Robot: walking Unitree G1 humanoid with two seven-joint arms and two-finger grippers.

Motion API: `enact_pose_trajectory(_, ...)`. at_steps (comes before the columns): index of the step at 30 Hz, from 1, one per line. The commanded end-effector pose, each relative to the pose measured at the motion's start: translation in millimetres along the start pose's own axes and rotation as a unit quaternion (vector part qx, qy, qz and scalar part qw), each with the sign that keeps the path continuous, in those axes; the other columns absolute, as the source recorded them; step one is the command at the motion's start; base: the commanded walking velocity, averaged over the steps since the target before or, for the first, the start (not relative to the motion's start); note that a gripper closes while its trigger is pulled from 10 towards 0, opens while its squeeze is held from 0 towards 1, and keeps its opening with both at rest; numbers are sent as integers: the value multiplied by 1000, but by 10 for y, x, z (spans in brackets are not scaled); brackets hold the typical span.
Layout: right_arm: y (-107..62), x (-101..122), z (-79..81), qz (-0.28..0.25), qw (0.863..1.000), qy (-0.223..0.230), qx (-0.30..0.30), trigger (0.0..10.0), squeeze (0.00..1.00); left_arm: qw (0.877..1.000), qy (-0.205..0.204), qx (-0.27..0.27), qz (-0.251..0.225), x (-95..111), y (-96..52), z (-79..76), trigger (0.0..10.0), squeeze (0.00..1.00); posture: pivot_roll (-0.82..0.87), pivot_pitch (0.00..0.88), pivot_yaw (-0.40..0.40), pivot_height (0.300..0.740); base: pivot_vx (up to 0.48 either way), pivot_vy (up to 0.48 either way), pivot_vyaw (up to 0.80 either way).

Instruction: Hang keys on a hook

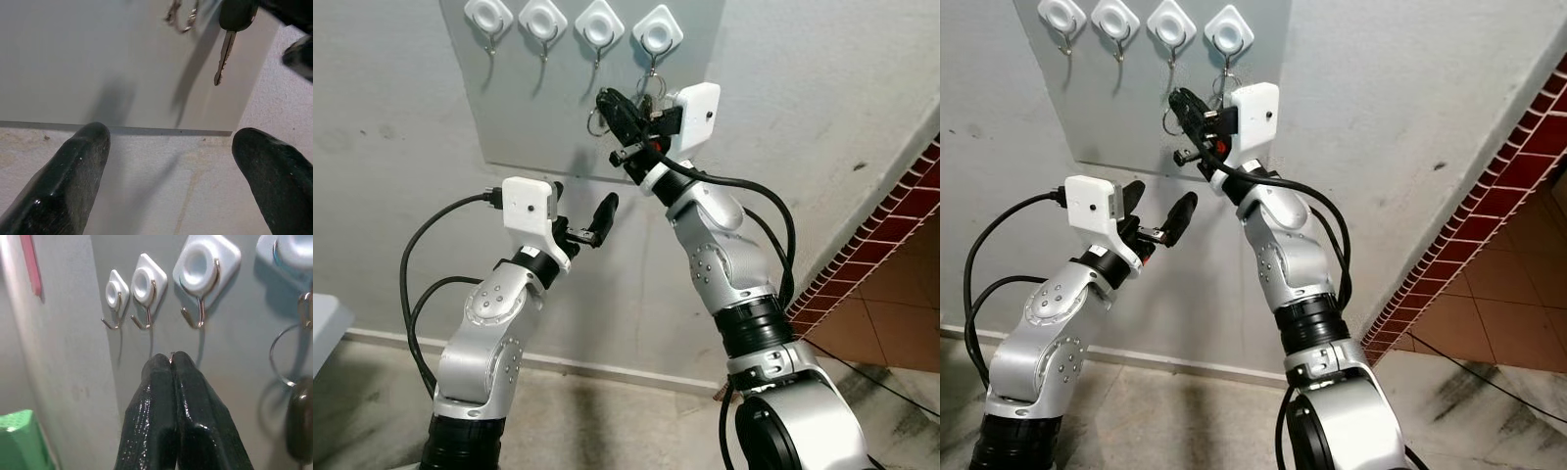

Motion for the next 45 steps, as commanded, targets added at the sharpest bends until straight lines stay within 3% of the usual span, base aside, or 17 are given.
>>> enact_pose_trajectory(1,73,95,28,-24,1000,11,17,10000,0,1000,1,-2,-9,59,-4,-29,10000,0,29,85,-37,740,0,0,0)
enact_pose_trajectory(15,177,243,77,-66,994,63,56,10000,0,1000,-5,0,-7,43,-10,-47,10000,0,27,86,-40,740,0,0,0)
enact_pose_trajectory(28,229,300,55,-76,992,86,52,10000,0,1000,-8,0,-8,48,-4,-62,10000,0,28,86,-40,740,0,0,0)
enact_pose_trajectory(45,260,221,-2,-60,988,139,25,10000,0,1000,-15,1,-9,49,-8,-70,10000,0,30,82,-45,740,0,0,0)
Point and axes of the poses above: a point about 5 cm out from each wrist's last joint towards the gripper, its own y axis pointing out of the wrist towards the gripper, its own x axis along the axis of the wrist's last joint, z = x × y, the point moved 2 cm from there along y, pointing out of the wrist towards the gripper, and after that the axes turned 5 degrees about -y, right-handed, at the moved point
